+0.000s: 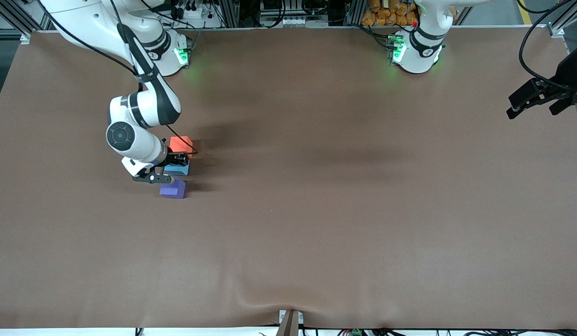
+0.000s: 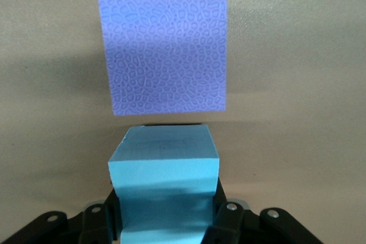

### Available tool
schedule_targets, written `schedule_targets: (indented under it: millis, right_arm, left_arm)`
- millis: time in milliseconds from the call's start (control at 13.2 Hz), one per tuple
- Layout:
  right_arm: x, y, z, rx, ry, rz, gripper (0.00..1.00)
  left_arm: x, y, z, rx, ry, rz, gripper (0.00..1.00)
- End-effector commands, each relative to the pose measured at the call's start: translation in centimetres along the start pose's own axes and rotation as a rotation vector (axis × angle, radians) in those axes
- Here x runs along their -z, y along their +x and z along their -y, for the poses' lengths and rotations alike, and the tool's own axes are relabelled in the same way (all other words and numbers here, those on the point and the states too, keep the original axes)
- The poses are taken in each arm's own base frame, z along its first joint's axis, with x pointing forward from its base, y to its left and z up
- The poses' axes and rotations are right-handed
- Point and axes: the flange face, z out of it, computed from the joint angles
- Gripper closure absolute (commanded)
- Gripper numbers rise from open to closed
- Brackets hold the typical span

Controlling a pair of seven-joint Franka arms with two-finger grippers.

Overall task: Place blue block between orange and purple blocks
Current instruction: 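Lower the cyan block into the gap and open the right gripper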

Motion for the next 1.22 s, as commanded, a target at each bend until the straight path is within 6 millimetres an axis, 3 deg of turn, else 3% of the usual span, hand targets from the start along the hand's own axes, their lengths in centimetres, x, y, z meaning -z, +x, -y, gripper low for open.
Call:
schedule_targets:
  millis: [0, 228, 304, 380, 456, 684, 835, 987, 1139]
  right_arm:
    - [-0.5, -0.4, 0.0, 0.017, 0.001, -0.007, 1.0]
    - [-1.3, -0.2, -0.1, 0.013, 0.004, -0.013, 0.97]
    - [-1.4, -0.2, -0.1, 0.013, 0.003, -0.01, 0.85]
    - [-1.4, -0.1, -0.1, 0.01, 0.003, -0.01, 0.48]
    - [-1.4, -0.1, -0.1, 0.002, 0.003, -0.008, 0.0]
    - [-0.7, 0.1, 0.0, -0.003, 0.001, -0.001, 0.0]
    - [1.2, 0.9, 0.1, -0.008, -0.002, 0.019, 0.0]
    - [5.1, 2.4, 0.7, -0.009, -0.003, 0.041, 0.0]
    - [10.5, 4.8, 1.4, -0.01, 0.003, 0.041, 0.0]
  left_arm:
    - [0.2, 0.0, 0.3, -0.015, -0.02, -0.009, 0.0]
    - [0.0, 0.0, 0.2, -0.015, -0.019, -0.004, 0.0]
    - [-0.1, 0.0, 0.2, -0.015, -0.019, -0.003, 0.0]
    - [0.0, 0.0, 0.1, -0.016, -0.019, -0.004, 0.0]
    - [0.0, 0.0, 0.1, -0.016, -0.019, -0.004, 0.0]
    - [0.1, 0.0, 0.1, -0.016, -0.02, -0.006, 0.0]
    - [-0.1, 0.0, 0.1, -0.016, -0.019, -0.003, 0.0]
    - [-0.1, 0.1, 0.0, -0.019, -0.018, -0.003, 0.0]
    - [-0.1, 0.0, -0.1, -0.021, -0.02, -0.003, 0.0]
